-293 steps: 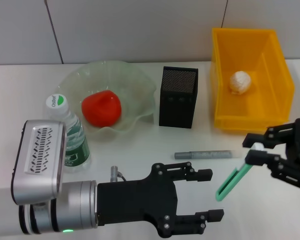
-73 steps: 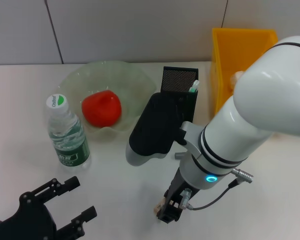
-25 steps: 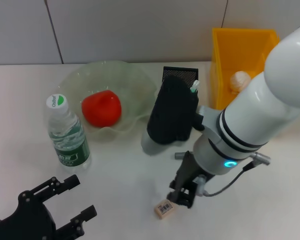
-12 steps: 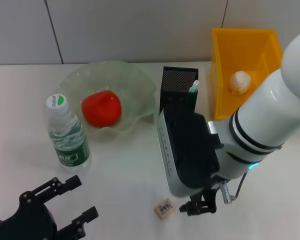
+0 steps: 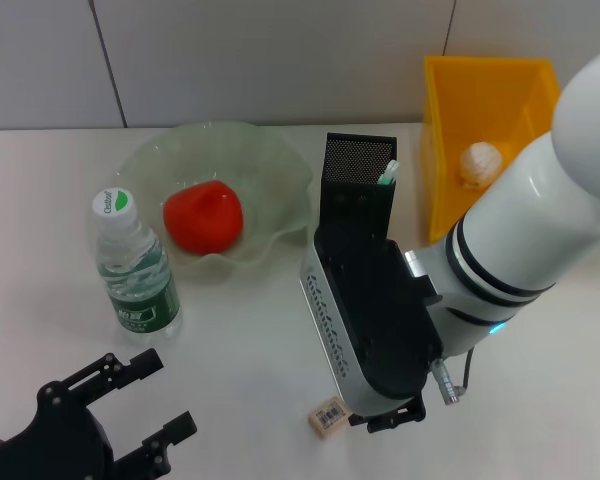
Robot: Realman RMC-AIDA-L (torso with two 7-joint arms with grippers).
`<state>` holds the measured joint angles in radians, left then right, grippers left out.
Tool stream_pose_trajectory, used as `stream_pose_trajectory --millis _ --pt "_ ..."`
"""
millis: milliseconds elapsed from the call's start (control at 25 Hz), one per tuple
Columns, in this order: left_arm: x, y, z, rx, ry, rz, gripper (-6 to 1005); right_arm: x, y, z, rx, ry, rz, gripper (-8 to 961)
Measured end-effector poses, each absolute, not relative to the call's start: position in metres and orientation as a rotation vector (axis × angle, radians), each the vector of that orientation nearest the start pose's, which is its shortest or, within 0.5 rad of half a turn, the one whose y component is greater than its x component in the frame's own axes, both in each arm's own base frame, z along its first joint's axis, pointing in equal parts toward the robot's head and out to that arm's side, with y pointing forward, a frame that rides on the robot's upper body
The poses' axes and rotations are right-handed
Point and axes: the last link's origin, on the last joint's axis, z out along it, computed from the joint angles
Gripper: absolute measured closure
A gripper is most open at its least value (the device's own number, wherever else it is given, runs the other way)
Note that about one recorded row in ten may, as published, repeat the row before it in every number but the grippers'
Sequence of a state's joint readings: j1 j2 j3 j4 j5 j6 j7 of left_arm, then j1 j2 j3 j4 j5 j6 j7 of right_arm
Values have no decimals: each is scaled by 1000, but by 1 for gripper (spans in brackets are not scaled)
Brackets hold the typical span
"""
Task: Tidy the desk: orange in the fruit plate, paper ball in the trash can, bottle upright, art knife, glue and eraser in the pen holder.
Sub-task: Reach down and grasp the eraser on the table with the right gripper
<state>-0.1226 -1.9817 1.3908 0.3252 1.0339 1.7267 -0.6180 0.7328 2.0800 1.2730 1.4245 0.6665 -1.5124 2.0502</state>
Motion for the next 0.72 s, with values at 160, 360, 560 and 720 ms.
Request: stream_pose_trajectory --millis 160,360,560,720 --pt "-317 188 -12 -2415 -288 -1095 331 96 310 -81 -2982 -555 -743 509" --pt "-316 187 -12 -2421 -283 -1104 331 99 311 -86 -2988 -550 -754 358" --pt "-316 187 -11 -2425 -280 -1106 331 103 312 -91 -2991 -543 -768 268" --pt "-316 187 -11 -2427 -280 -1107 331 104 313 -95 -2986 -542 -762 264"
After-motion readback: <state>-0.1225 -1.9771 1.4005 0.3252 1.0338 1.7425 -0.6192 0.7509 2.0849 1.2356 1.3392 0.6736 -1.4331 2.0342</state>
